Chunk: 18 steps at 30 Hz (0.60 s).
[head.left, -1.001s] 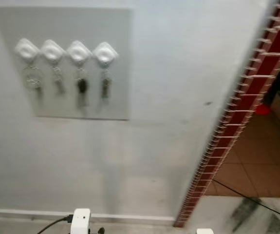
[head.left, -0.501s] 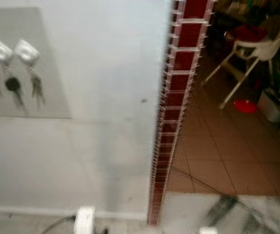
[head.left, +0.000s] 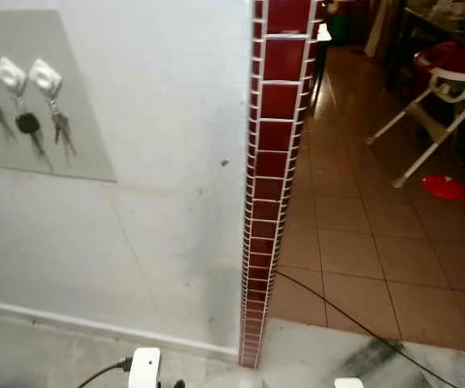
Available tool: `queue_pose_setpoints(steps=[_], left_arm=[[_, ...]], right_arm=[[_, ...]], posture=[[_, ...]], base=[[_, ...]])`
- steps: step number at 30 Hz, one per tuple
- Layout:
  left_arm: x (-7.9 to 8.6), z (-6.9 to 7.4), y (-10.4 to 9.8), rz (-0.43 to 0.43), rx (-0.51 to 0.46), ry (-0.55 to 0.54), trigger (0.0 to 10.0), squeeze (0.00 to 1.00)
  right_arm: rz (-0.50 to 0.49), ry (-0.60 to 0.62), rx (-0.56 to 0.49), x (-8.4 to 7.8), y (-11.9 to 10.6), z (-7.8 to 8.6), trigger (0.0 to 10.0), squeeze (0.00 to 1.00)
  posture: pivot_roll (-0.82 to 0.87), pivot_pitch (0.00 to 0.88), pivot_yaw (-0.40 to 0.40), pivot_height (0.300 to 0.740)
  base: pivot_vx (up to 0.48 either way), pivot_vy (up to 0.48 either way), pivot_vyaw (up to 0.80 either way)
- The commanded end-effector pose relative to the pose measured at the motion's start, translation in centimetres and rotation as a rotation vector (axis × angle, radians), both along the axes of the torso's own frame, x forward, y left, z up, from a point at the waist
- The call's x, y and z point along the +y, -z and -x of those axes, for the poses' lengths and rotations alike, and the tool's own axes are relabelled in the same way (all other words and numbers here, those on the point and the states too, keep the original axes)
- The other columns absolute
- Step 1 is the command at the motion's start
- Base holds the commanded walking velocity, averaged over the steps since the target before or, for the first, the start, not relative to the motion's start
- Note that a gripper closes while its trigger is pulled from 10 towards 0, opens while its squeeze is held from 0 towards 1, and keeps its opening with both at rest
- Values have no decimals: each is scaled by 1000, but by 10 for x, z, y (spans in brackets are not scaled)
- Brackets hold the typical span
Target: Hang keys on a hook
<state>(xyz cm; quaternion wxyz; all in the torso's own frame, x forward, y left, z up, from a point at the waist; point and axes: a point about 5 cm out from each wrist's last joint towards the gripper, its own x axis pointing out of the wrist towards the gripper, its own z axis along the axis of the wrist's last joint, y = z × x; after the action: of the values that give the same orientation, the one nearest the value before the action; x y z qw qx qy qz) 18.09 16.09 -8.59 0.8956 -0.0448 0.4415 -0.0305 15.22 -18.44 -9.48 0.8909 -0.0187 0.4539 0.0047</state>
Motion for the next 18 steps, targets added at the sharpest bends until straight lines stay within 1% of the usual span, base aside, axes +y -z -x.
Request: queue_pose_setpoints(steps=[1, 3, 9, 18], left_arm=[[-2, -2, -1, 15, -4, -5, 10000, 0], [-2, -2, -1, 17, -3, -8, 10000, 0], [-1, -3, -1, 13, -2, -6, 10000, 0], [1, -3, -1, 3, -3, 0, 10000, 0]], right_arm=[[12, -1, 13, -3, 1, 4, 10000, 0], [12, -1, 13, -3, 1, 4, 10000, 0], [14, -5, 14, -3, 1, 4, 10000, 0], [11, 2, 14, -3, 1, 4, 10000, 0]], posture=[[-20, 0, 7, 740], [-20, 0, 7, 740], [-20, 0, 7, 740], [-20, 0, 7, 740]], base=[[0, 0, 0], [0, 0, 0], [0, 458, 0], [0, 0, 0]])
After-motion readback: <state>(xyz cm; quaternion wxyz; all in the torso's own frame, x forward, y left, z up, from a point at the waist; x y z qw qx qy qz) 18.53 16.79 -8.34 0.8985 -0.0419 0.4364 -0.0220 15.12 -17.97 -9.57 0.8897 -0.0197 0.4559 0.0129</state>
